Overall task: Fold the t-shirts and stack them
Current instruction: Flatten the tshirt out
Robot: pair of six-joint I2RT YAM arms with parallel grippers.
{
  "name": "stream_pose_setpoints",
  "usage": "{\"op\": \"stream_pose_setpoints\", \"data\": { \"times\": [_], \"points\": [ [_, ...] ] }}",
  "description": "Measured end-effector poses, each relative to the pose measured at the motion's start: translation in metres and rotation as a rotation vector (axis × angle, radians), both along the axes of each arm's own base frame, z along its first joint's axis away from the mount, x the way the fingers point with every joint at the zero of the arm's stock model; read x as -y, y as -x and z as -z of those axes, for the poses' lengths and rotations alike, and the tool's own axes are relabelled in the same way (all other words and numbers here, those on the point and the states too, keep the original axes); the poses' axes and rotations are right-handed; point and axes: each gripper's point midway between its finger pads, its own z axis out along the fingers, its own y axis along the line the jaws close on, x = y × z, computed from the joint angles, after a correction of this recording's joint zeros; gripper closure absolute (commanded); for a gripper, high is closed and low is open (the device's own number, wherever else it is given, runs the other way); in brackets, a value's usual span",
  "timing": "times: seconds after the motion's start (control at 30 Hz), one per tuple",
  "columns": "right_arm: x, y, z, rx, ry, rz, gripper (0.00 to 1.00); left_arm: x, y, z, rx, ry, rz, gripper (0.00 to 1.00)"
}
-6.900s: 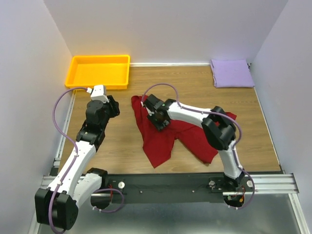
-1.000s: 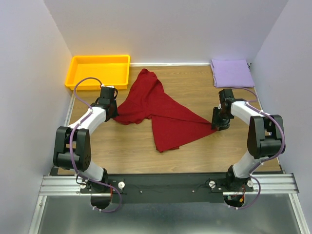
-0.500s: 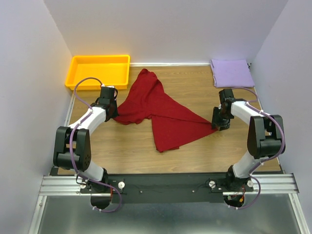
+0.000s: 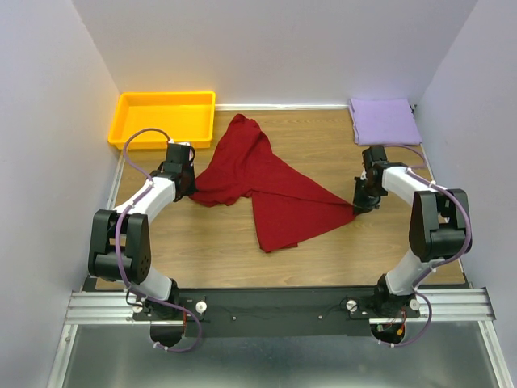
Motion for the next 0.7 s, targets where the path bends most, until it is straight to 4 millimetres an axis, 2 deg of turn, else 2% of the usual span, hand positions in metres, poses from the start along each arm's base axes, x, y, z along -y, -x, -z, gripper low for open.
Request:
{"op": "stream_pose_setpoints", "data": {
  "times": [0.13, 0.17, 0.23, 0.27, 0.37, 0.4, 0.43, 0.47, 0.5, 0.53, 0.57, 0.6, 0.63, 0.67, 0.7],
  "points": [
    [0.002, -0.007, -0.007, 0.01, 0.015, 0.002, 0.9, 0.006, -0.004, -0.006, 0.009, 0.027, 0.014, 1.0],
    [0.004, -0.014, -0.014, 0.026, 0.026, 0.004, 0.94, 0.009, -0.011, -0.016, 0.026, 0.041, 0.017, 1.0],
    [0.009, -0.04, -0.04, 0.092, 0.057, 0.006, 0.99, 0.014, -0.029, -0.038, 0.077, 0.07, 0.021, 1.0],
    [0.012, -0.065, -0.064, 0.175, 0.082, 0.008, 0.99, 0.018, -0.043, -0.058, 0.112, 0.085, 0.023, 1.0],
    [0.024, -0.118, -0.133, 0.384, 0.153, 0.021, 0.99, 0.027, -0.079, -0.114, 0.224, 0.125, 0.029, 1.0],
    [0.03, -0.139, -0.172, 0.489, 0.186, 0.031, 0.99, 0.03, -0.095, -0.145, 0.278, 0.14, 0.032, 1.0],
    [0.033, -0.148, -0.194, 0.55, 0.205, 0.037, 0.99, 0.032, -0.109, -0.177, 0.34, 0.154, 0.033, 1.0],
    [0.038, -0.158, -0.229, 0.633, 0.233, 0.048, 0.99, 0.033, -0.118, -0.202, 0.385, 0.165, 0.033, 1.0],
    [0.043, -0.164, -0.262, 0.711, 0.258, 0.056, 0.99, 0.034, -0.127, -0.237, 0.442, 0.178, 0.031, 1.0],
    [0.045, -0.166, -0.283, 0.759, 0.273, 0.062, 0.99, 0.034, -0.135, -0.269, 0.51, 0.19, 0.031, 1.0],
    [0.049, -0.167, -0.307, 0.813, 0.293, 0.069, 0.99, 0.034, -0.136, -0.3, 0.561, 0.202, 0.029, 1.0],
    [0.053, -0.165, -0.341, 0.891, 0.318, 0.078, 0.99, 0.033, -0.138, -0.334, 0.63, 0.215, 0.029, 1.0],
    [0.057, -0.16, -0.37, 0.958, 0.338, 0.087, 0.99, 0.033, -0.134, -0.381, 0.731, 0.233, 0.032, 1.0],
    [0.06, -0.153, -0.395, 1.015, 0.358, 0.092, 0.99, 0.032, -0.125, -0.412, 0.797, 0.246, 0.032, 1.0],
    [0.063, -0.14, -0.426, 1.086, 0.376, 0.097, 0.99, 0.031, -0.117, -0.432, 0.838, 0.254, 0.033, 1.0]
  ]
}}
